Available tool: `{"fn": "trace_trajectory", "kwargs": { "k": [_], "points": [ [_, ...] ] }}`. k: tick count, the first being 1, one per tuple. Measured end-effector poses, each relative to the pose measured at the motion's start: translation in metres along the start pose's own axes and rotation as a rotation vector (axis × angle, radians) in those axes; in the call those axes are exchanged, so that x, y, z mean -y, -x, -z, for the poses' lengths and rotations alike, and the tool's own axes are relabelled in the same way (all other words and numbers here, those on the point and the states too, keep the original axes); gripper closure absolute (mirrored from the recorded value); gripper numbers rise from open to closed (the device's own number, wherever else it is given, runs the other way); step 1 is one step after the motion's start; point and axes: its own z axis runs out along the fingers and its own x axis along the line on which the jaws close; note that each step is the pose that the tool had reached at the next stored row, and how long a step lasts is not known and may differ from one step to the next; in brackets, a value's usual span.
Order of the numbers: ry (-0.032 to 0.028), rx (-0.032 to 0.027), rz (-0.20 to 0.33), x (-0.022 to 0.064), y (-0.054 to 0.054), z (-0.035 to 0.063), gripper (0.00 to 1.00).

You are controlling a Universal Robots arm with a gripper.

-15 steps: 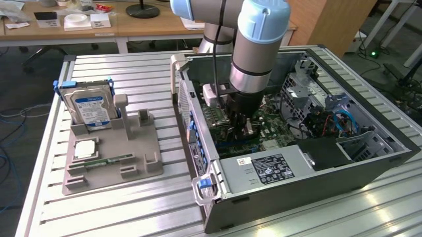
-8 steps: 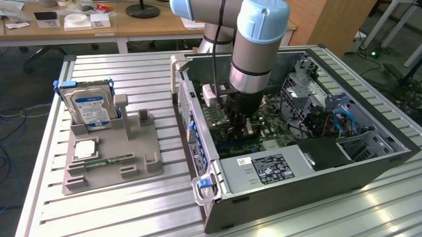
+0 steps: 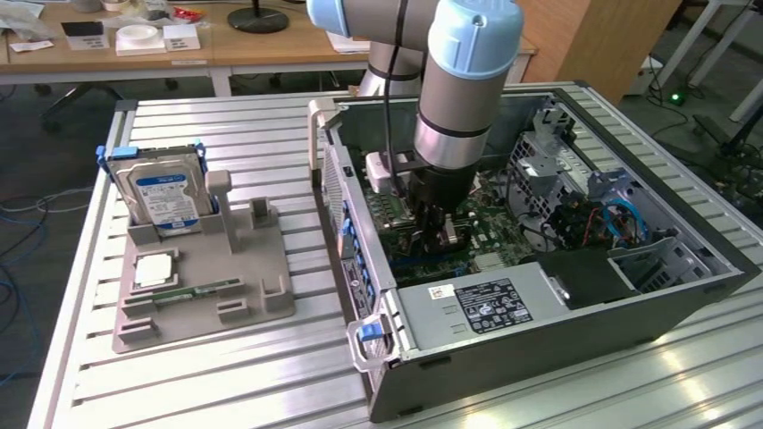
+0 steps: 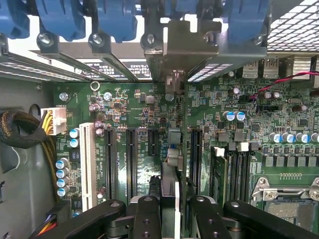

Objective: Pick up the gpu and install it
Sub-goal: 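Insert the gpu into the slot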

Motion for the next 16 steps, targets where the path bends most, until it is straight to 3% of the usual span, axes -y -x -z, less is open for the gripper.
{"fn": "trace_trajectory", "kwargs": {
  "k": [16],
  "points": [
    [-0.0004, 0.0043, 0.0, -0.0008, 0.0, -0.0003, 0.73]
  ]
}}
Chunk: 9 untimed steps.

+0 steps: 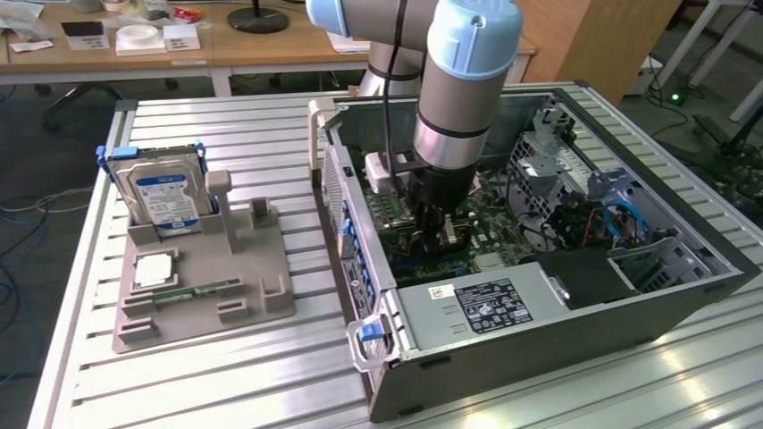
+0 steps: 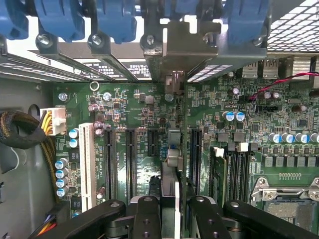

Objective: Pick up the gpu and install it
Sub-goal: 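Insert the gpu into the slot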

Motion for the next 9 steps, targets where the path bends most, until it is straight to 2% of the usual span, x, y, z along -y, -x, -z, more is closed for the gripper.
{"fn": "trace_trajectory", "kwargs": {
  "k": [9],
  "points": [
    [0.0002, -0.0003, 0.0, -0.0001, 0.0, -0.0011, 0.73]
  ]
}}
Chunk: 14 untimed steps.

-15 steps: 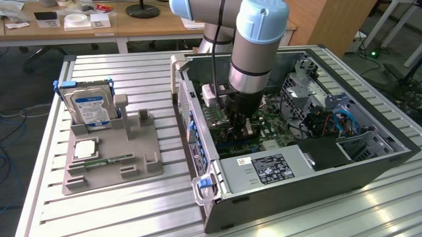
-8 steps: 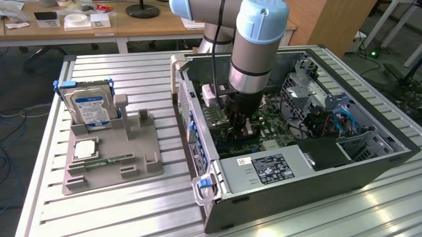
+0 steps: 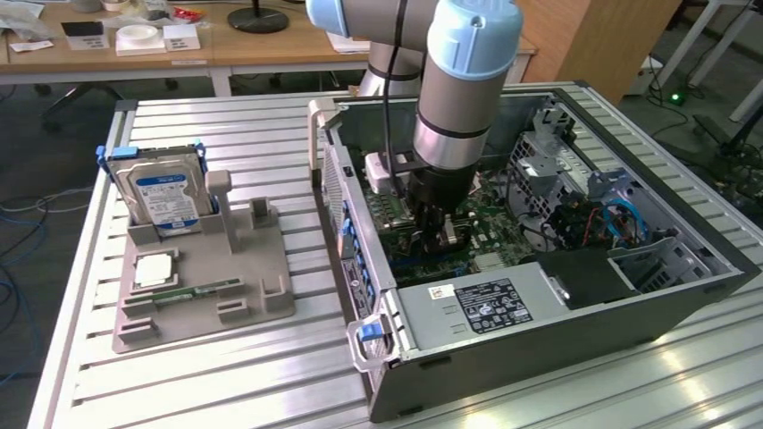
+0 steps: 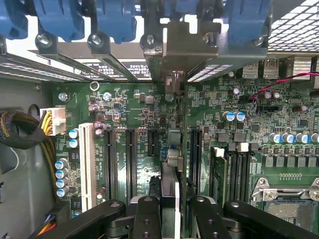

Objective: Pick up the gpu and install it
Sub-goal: 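Insert the gpu into the slot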

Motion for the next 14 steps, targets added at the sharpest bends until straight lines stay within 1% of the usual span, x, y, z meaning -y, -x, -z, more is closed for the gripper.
{"fn": "trace_trajectory", "kwargs": {
  "k": [5, 14],
  "points": [
    [-0.0002, 0.0005, 0.0, -0.0001, 0.0, -0.0025, 0.73],
    [-0.0003, 0.0005, 0.0, -0.0001, 0.0, -0.0025, 0.73]
  ]
}}
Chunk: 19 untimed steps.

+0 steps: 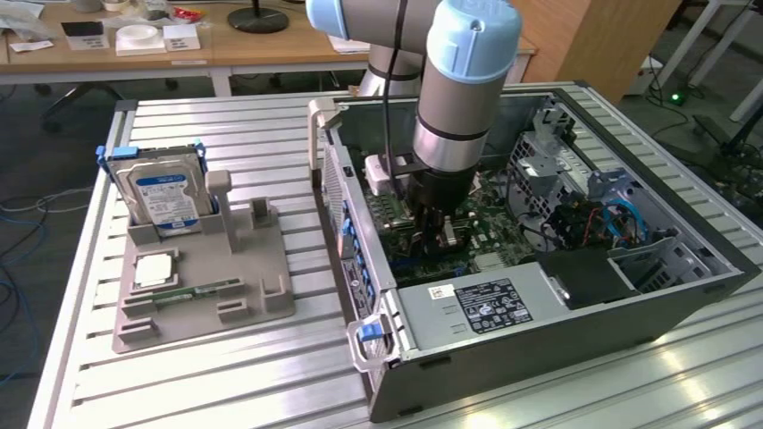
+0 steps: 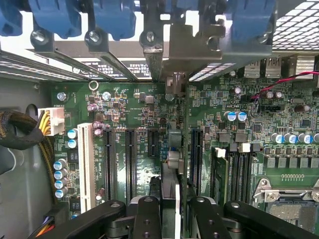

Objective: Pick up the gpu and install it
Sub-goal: 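Insert the gpu into the slot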

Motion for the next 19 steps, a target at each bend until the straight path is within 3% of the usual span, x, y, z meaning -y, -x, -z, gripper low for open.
{"fn": "trace_trajectory", "kwargs": {
  "k": [5, 6, 7, 19],
  "points": [
    [-0.0031, 0.0001, 0.0, -0.0001, 0.0, 0.0039, 0.72],
    [-0.0041, 0.0003, 0.0, 0.0, 0.0, 0.0054, 0.65],
    [-0.0053, 0.0005, 0.0, 0.0002, 0.0, 0.0074, 0.65],
    [-0.0232, 0.0008, 0.0, 0.0016, 0.0, 0.042, 0.65]
  ]
}}
